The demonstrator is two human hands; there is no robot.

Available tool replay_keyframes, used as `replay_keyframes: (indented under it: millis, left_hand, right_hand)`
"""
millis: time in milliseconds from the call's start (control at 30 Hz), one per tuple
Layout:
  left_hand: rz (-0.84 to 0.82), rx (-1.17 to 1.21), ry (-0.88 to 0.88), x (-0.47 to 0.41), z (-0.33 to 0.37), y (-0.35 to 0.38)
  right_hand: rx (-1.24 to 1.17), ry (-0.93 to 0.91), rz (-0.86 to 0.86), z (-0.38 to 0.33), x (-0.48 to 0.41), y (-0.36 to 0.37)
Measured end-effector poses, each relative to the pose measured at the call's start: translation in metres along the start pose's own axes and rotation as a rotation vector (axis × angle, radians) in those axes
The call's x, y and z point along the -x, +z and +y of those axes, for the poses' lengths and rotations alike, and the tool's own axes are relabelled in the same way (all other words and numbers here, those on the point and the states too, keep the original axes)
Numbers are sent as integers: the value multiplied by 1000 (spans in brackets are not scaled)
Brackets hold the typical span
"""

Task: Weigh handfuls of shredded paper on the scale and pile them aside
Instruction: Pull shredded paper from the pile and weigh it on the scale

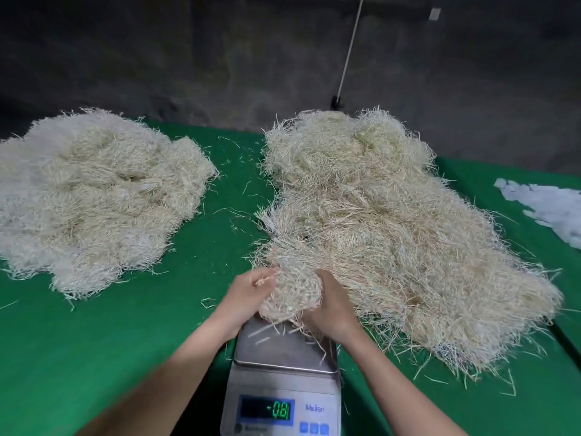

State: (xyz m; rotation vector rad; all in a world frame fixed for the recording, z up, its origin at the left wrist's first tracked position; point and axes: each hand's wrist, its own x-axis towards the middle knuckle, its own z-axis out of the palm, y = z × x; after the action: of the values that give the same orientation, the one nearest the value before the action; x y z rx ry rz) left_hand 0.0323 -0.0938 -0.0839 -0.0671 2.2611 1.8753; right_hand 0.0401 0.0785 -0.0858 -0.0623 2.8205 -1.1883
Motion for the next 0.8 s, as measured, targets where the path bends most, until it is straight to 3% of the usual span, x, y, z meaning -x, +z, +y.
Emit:
replay_keyframes:
  millis: [67,167,400,500,633,800]
  left_hand:
    - [28,-133,-2,5,-13,2]
    - [63,-304,-13,12,-25,2]
    - [115,-304,35,9,-28,-3]
    - [37,-153,-8,5,-23,-3]
    - [-115,-370,8,3,-19,-7]
    - [167,-721,74,4,-5,-23]
  right_hand:
    - [139,87,27,17,8,8]
    - [262,73,3,33,18,19]
    - [274,-11,38,36,18,24]
    - [245,-7,10,34,11,16]
    - [366,28,-145,36,7,8]
    - [249,32,-260,37,12,-5]
